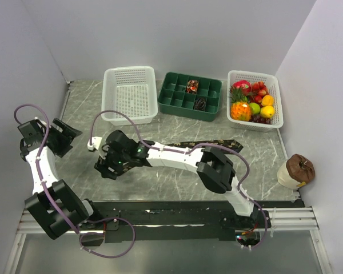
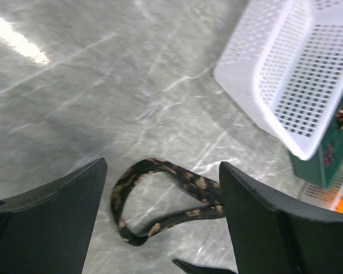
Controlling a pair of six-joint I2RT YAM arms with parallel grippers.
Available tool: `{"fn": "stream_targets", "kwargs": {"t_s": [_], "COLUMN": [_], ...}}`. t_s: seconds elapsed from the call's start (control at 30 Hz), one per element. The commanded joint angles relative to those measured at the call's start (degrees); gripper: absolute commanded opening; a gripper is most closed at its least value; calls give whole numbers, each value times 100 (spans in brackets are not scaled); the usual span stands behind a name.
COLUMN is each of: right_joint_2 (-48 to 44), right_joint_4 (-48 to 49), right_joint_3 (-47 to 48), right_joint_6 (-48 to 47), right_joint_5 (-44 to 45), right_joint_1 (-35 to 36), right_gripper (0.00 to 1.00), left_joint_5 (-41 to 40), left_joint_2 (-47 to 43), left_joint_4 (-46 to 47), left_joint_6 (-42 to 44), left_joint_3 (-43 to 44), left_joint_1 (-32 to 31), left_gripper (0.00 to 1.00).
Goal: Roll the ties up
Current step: Flatten out the tie at the center of the board.
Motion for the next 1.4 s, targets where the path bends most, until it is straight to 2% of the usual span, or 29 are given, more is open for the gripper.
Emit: {"fn": "stream_targets", "kwargs": {"t_s": [0.0,0.13,0.37,0.5,0.57,0.6,0.7,0.73,1.03,1.2,1.37], "right_joint_2": [475,756,1082,1249,1293,1293,1267,1241,952,766,985], "right_joint_4": [146,138,5,-30,5,23,93,128,49,-108,-452], "right_joint_3": [457,641,800,879,880,879,871,862,959,1054,1670], "right_joint_6": [-213,-213,-257,-222,-240,-240,-327,-380,-345,-354,-187], "right_joint_5": [322,560,455,569,630,657,780,824,-10,-1080,-1864], "right_joint_1": [19,28,54,54,54,63,54,37,-437,-745,-1114], "right_gripper": [76,73,70,65,48,29,10,8,3,3,4], "left_joint_5": [615,633,545,597,633,633,650,668,729,834,678], "left_joint_2": [-105,-184,-228,-246,-255,-255,-281,-316,-439,-343,-325], "left_joint_4": [387,431,484,695,730,730,809,853,1143,1318,1346], "left_joint_6": [-153,-196,-328,-539,-574,-583,-618,-627,-741,-750,-654], "left_joint_3": [-68,-7,177,204,195,187,99,64,-200,-332,-411], "left_joint_1": [46,55,63,64,55,55,55,55,55,55,-94], "left_gripper": [85,86,86,86,86,87,87,87,87,87,87]}}
